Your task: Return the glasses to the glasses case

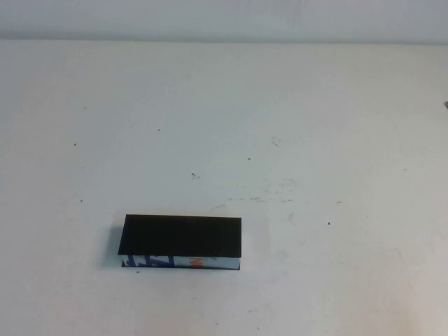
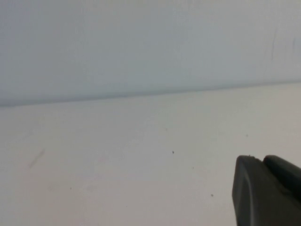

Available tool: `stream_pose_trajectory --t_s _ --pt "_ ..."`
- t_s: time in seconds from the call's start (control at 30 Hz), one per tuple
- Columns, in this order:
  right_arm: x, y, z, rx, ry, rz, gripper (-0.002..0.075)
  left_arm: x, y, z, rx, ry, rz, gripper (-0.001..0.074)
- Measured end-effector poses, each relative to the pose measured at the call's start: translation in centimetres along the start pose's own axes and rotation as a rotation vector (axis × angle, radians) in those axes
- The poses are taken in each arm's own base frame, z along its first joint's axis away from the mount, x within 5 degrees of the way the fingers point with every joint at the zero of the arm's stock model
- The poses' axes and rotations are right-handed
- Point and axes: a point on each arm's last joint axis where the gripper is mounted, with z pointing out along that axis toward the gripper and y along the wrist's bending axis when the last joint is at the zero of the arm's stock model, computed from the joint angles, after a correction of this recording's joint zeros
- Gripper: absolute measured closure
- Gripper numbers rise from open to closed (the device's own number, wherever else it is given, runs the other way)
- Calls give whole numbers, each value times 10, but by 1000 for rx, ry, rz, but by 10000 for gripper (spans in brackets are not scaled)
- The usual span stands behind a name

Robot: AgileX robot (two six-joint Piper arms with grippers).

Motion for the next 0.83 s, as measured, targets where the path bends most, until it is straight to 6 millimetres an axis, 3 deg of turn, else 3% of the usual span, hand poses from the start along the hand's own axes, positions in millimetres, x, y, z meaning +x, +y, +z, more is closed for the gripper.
stream_pose_trajectory --t_s 0.3,0.83 --pt "0 0 0 -1 -2 1 739 23 -3 -3 33 256 17 735" --pt "0 0 0 -1 -2 2 739 24 -3 -3 33 268 12 735"
